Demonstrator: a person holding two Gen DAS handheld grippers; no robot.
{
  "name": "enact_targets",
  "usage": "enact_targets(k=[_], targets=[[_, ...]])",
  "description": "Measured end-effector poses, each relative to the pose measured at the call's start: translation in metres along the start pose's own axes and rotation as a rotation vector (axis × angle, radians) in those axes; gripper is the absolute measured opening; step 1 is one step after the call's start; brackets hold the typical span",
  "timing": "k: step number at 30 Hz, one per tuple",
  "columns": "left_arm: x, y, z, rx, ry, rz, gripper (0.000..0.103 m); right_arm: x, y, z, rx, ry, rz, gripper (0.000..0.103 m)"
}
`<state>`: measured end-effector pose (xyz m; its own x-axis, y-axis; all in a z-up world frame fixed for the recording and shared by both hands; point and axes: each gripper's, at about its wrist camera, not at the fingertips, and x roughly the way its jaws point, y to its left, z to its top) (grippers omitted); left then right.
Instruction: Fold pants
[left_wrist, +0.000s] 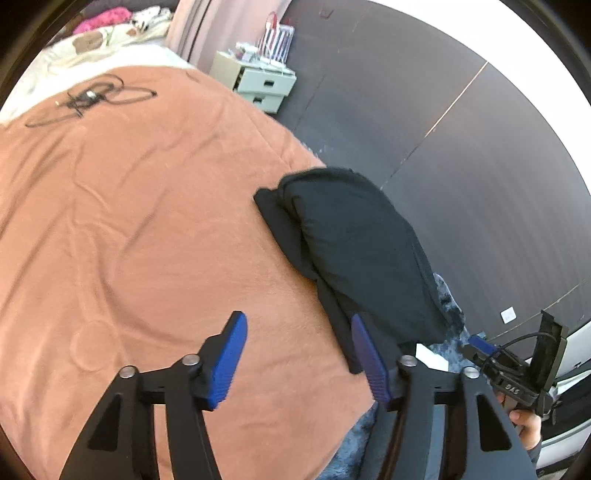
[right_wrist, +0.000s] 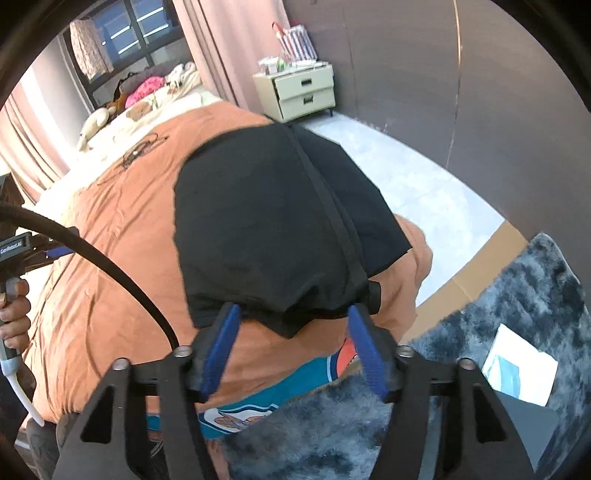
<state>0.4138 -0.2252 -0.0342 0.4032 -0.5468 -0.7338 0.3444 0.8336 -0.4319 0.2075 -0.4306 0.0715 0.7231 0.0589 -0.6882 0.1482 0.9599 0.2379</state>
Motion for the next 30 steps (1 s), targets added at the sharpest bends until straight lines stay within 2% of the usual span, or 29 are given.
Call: enact_targets(k=[1, 3, 5, 8, 12, 14, 18, 30], targets=[[-0.01, 0.001, -0.002, 0.003, -0.006, 0.011, 0.064, -0.005, 0.002, 0.0, 0.005, -0.007, -0.006, 0.077], [-0.024, 0.001, -0.001, 0.01, -0.013, 0.019, 0.067, -0.02, 0.007, -0.003, 0.011, -0.027, -0.012, 0.078], [-0.036, 0.001, -0.002, 0.02, -0.031, 0.028, 0.086, -0.035, 0.013, -0.014, 0.021, -0.038, -0.017, 0.084], [-0.061, -0.006, -0.007, 0.052, -0.075, 0.043, 0.101, -0.049, 0.022, -0.019, 0.024, -0.068, -0.047, 0.09], [-0.085, -0.017, -0.014, 0.122, -0.115, 0.086, 0.102, -0.066, 0.04, -0.046, 0.021, -0.11, -0.062, 0.093], [-0.101, -0.022, -0.019, 0.153, -0.139, 0.101, 0.102, -0.073, 0.05, -0.058, 0.012, -0.129, -0.053, 0.098], [-0.128, -0.023, -0.027, 0.164, -0.18, 0.096, 0.102, -0.083, 0.062, -0.076, -0.014, -0.151, -0.038, 0.1], [-0.205, -0.029, -0.069, 0.227, -0.284, 0.163, 0.102, -0.109, 0.084, -0.113, -0.044, -0.201, -0.025, 0.103]])
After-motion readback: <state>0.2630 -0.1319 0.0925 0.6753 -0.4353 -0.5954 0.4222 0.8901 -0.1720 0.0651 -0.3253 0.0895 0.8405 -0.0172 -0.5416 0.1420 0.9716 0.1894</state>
